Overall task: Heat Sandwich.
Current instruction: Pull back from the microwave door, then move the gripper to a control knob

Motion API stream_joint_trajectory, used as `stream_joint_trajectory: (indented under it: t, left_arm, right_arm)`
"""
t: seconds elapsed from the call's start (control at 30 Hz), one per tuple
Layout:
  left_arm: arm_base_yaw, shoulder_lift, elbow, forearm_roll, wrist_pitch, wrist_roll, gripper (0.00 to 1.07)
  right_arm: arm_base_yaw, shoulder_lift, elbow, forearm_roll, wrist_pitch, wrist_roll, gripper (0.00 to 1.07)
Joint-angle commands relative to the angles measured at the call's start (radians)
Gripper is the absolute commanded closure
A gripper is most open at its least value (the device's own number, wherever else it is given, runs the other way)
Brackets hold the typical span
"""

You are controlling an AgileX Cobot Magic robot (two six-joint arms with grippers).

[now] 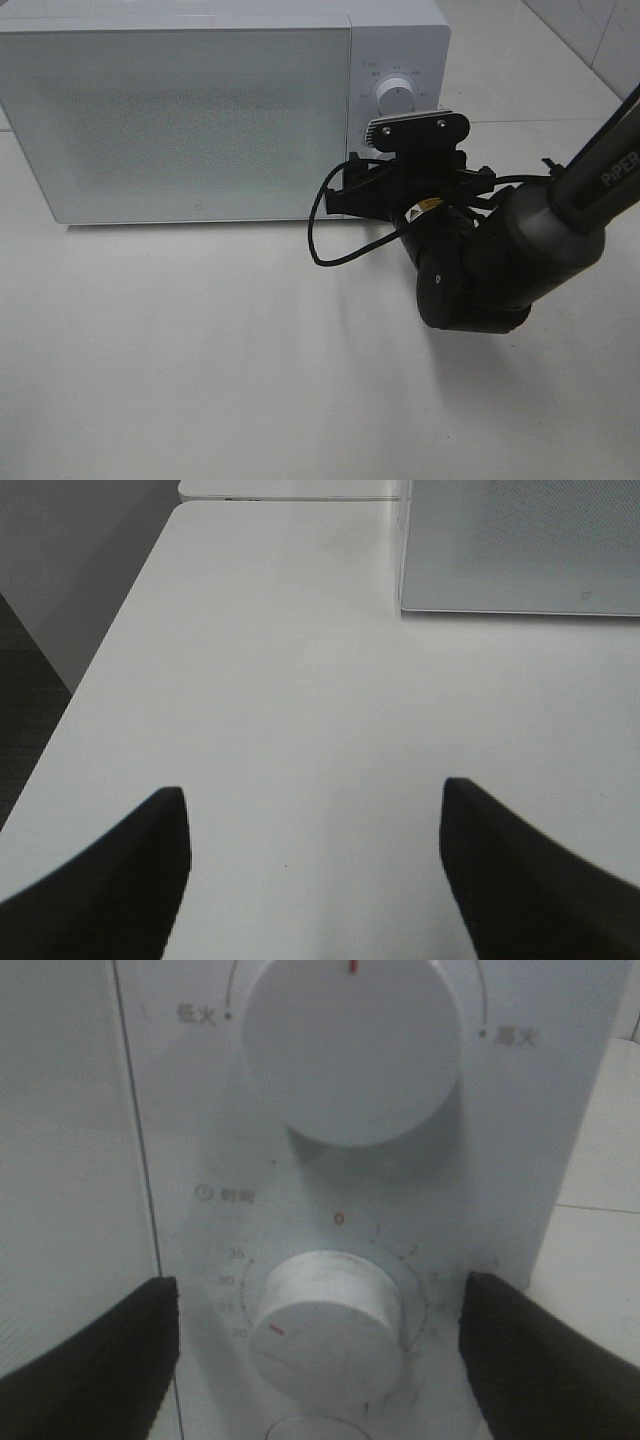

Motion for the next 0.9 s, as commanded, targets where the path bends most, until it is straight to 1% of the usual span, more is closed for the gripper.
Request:
stream_joint_trajectory:
  t: [0.03,0.2,0.27,0.3,0.33,0.37,0.4,0.43,0.5,0.53,0.57,0.6,0.63,0.67,0.7,0.73,0.9]
  left_arm:
    - [-0.007,-0.016,0.002,0.005,-0.016,-0.007,0.39]
    - [-0.007,-0.016,0.002,0.005,-0.016,-0.007,0.39]
    - [-0.007,-0.016,0.002,0.005,-0.016,-0.007,0.39]
    - [-0.007,-0.016,0.002,0.005,-0.016,-0.007,0.39]
    - [-0.007,-0.016,0.002,0.005,-0.016,-0.007,0.39]
    - [-0.007,-0.016,0.002,0.005,-0.016,-0.007,0.39]
    - [-0.007,-0.016,0.002,0.005,-0.016,-0.007,0.39]
    - [-0.007,-0.016,0.002,0.005,-0.016,-0.007,0.39]
    - [-0.007,-0.016,0.002,0.005,-0.017,-0.007,0.39]
    - [-0.007,-0.016,0.002,0.005,-0.017,-0.007,0.39]
    - [-0.007,-0.016,0.002,0.005,-0.017,-0.007,0.39]
    - [-0.007,-0.016,0.002,0.005,-0.017,-0.007,0.39]
    - [-0.007,-0.016,0.002,0.005,-0.017,-0.007,0.39]
    - [-0.007,-0.016,0.002,0.005,-0.017,-0.007,0.39]
    - [-0.007,-0.016,0.002,0.005,-0.017,-0.007,0.39]
    - [-0.007,-0.016,0.002,0.005,-0.017,-0.007,0.39]
    - [-0.007,-0.016,0.002,0.005,-0.017,-0.007,0.39]
  right_arm:
    - [-0.004,0.013,-0.023,-0.014,-0.119,-0.009,0.32]
    - [-0.004,0.018,-0.026,-0.012,-0.129,-0.009,0.36]
    - [-0.004,0.018,-0.026,-0.010,-0.135,-0.009,0.42]
    - [-0.004,0.018,-0.026,-0.010,-0.135,-0.009,0.42]
    - [-0.004,0.018,-0.026,-0.010,-0.137,-0.009,0.45]
    - [-0.004,0.018,-0.026,-0.012,-0.140,-0.009,0.51]
    - [-0.004,0.018,-0.026,-0.012,-0.140,-0.009,0.54]
    - [-0.004,0.018,-0.026,-0.012,-0.140,-0.009,0.54]
    - [-0.004,0.018,-0.026,-0.012,-0.140,-0.009,0.60]
    - [-0.004,0.018,-0.026,-0.012,-0.140,-0.009,0.69]
    - [-0.004,0.018,-0.026,-0.012,-0.140,-0.009,0.76]
    - [-0.004,0.018,-0.026,-0.012,-0.140,-0.009,0.76]
    - [-0.004,0.018,-0.026,-0.012,-0.141,-0.009,0.83]
    - [-0.004,0.018,-0.026,-0.011,-0.145,-0.010,0.97]
    - [-0.004,0.018,-0.026,-0.011,-0.145,-0.011,1.05]
    - [-0.004,0.018,-0.026,-0.012,-0.145,-0.013,1.07]
    - [-0.004,0.018,-0.026,-0.012,-0.145,-0.012,1.07]
